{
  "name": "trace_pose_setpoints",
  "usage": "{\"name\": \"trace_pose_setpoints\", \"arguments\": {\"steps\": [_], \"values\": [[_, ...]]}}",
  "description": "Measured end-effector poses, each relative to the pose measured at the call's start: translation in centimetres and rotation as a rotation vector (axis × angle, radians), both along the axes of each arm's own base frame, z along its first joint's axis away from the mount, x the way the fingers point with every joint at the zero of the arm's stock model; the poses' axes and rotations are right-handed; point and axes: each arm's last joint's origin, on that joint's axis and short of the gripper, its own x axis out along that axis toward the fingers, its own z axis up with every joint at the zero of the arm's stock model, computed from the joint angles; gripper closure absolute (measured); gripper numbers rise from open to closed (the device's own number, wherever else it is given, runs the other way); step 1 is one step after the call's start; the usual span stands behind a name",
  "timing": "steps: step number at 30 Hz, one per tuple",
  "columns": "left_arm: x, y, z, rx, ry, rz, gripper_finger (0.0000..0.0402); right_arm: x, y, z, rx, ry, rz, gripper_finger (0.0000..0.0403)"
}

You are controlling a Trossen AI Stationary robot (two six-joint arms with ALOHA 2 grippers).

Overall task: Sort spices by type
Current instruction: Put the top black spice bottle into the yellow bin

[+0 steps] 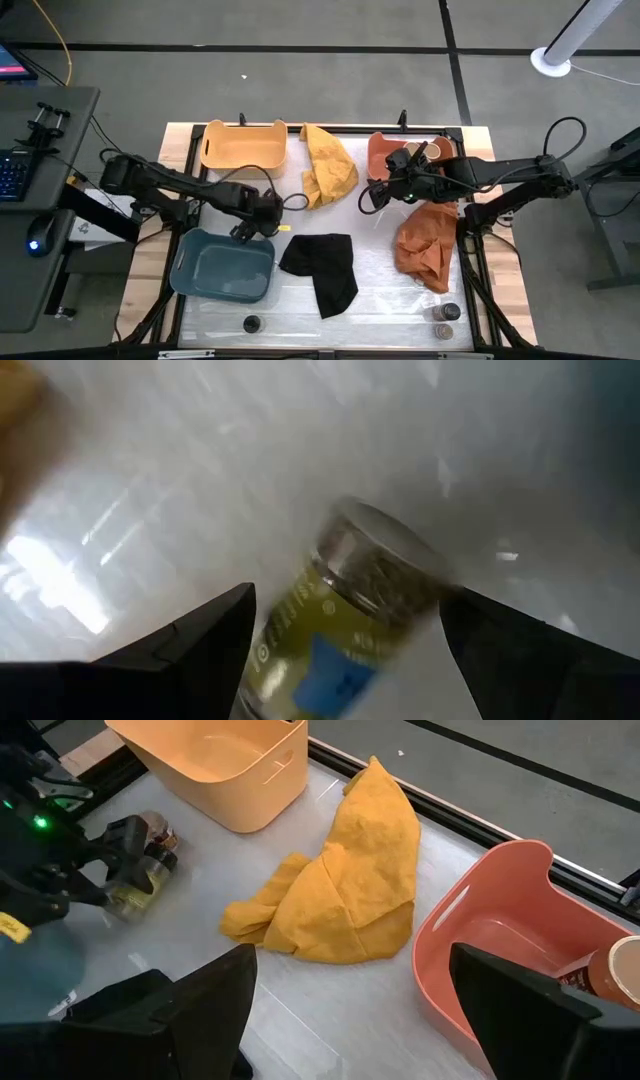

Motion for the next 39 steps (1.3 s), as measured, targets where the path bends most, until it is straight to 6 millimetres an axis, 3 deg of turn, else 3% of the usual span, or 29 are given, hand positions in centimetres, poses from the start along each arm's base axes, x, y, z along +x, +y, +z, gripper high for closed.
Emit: {"name": "trace_pose_setpoints", "arguments": {"steps": [5,11,15,23,28,33,35,39], "values": [[0.5,0.0,-1.4,0.039,0.038,0.026,0.0101,0.2,0.0,-0.2,0.0,0.007,-0.001,0.0075],[0.5,0.0,-1.4,0.059,0.038,0.038,0.0116,0.4,0.0,-0.3,0.001,0.012,-0.001,0.0075],[0.4,0.1,-0.8,0.073,0.01,0.053,0.016,0.4,0.1,-0.3,0.007,0.013,0.003,0.0075],[0.0,0.2,1.3,0.09,-0.081,0.105,0.0285,0.4,0.1,-0.3,0.007,0.013,0.003,0.0075],[-0.1,0.3,4.2,0.091,-0.212,0.153,0.0311,0.3,0.1,-0.3,0.006,0.014,0.004,0.0075],[-0.2,0.4,9.5,0.029,-0.467,0.305,0.0309,1.0,0.3,0.1,0.064,-0.056,0.064,0.0075],[-0.3,0.3,12.1,-0.1,-0.63,0.402,0.0309,1.9,0.6,0.5,0.08,-0.12,0.146,0.0075],[-0.9,-0.1,17.2,-0.514,-1.047,0.525,0.0309,4.2,1.2,1.6,0.066,-0.288,0.336,0.0075]]}}
